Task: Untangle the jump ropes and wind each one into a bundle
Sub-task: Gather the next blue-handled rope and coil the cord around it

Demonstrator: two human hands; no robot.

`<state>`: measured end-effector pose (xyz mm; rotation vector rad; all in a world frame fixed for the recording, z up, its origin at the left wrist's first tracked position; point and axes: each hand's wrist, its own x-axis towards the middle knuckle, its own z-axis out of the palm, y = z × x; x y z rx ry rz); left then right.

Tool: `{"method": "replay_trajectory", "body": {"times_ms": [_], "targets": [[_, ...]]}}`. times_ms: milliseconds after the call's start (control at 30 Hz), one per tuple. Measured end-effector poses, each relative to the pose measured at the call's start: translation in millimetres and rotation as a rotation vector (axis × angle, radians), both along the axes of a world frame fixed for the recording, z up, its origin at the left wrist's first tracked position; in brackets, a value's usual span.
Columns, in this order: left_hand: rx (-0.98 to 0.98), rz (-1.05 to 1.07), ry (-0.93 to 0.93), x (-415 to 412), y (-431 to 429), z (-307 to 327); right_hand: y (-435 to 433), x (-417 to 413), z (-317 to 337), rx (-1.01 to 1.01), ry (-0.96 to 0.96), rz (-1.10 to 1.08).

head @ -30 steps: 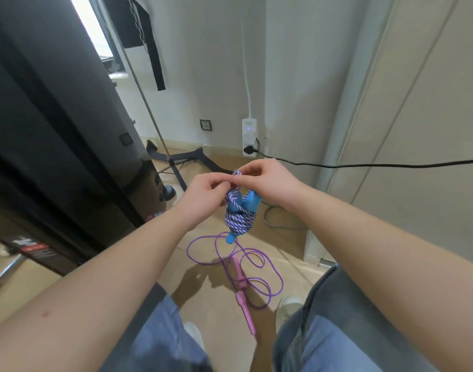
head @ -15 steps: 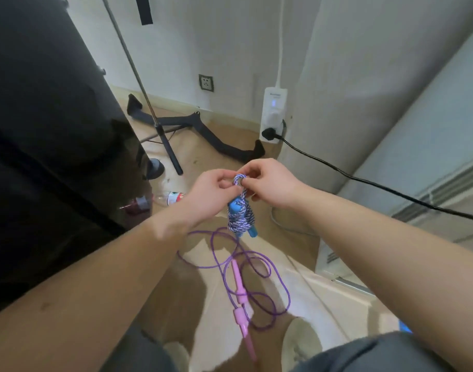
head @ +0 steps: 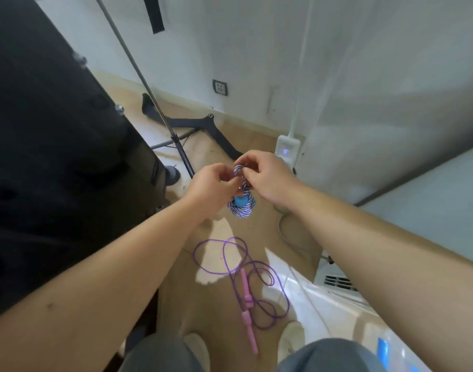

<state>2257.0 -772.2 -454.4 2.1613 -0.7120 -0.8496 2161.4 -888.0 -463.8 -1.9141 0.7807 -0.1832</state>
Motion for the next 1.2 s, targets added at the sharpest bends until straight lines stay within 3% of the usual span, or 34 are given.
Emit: {"method": "replay_trajectory", "body": {"times_ms": [167,367,600,700,833,1000,1200], "targets": [[-0.021,0.052,0.095,-8.1,-7.8,130.5,-4.1,-3.1,116.3,0.107,-0.022,-0.103],[0.011,0.082,-0.006,-14.8,-6.5,281.0,-2.1,-8.6,264.1,0.179,-0.043,-0.139],[-0.048,0.138,-0.070,-25.5,-3.8,405.5,-4.5,-21.8,394.8,0.247,-0.042,0.031],[-0.125,0.142,-0.044,-23.2,-2.1,439.5,-6.2,-19.5,433.6,0.226,-0.060,0.040],[-0.104,0.086,-0.179,-5.3,-3.0,460.5,-9.5,-3.2,466.1,0.177,-0.074,0.039],[-0.103,0.009,-0.359,28.9,-15.7,479.7,-19.7,21.8,490.5,-0.023,-0.069,0.070],[-0.171,-0.229,-0.522,84.0,-35.9,501.4,-44.1,70.3,518.7,-0.250,0.020,0.159]]}}
